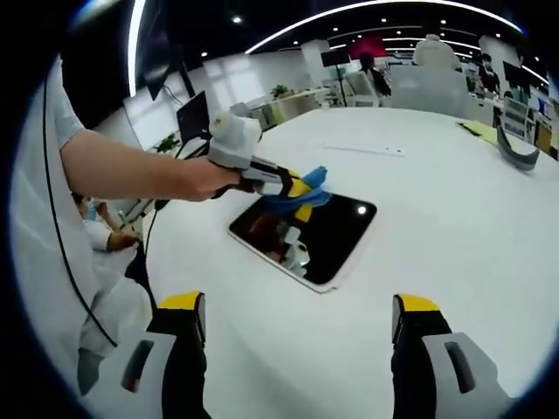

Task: Wipe the mirror surface with the cleaning cloth until all visible marks leave the cleaned area.

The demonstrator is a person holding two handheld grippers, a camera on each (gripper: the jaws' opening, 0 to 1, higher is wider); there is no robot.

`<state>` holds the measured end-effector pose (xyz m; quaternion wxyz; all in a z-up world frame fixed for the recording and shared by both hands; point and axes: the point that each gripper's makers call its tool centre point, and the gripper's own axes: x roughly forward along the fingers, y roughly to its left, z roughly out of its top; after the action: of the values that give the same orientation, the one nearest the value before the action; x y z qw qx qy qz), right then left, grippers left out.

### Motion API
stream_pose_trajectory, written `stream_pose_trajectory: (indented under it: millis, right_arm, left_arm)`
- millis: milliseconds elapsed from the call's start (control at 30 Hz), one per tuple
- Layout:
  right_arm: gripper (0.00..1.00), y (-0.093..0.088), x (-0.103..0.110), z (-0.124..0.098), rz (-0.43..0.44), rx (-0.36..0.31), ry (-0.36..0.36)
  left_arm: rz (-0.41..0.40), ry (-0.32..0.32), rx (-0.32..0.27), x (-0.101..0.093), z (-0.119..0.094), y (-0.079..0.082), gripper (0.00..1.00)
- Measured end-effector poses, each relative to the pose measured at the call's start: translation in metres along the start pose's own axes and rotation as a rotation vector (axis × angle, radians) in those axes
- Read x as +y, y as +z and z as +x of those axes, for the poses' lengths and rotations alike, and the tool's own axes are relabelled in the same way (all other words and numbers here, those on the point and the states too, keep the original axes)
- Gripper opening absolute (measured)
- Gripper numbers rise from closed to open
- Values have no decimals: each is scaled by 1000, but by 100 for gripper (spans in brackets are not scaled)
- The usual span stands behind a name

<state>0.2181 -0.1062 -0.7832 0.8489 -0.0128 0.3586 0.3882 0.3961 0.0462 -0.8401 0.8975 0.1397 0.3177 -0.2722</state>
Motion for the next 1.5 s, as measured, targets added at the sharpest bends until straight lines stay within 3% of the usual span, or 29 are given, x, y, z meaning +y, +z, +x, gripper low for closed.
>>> stream_pose_trajectory:
  millis: [833,1500]
  right_arm:
    - [88,-4,-1,-4,16,-8,-4]
    - [88,-10,-4,-11,29,-6,-13]
  left_arm:
    - [94,-99,4,-54,19,21,4]
    - [110,-149,-13,-87,26,29,4]
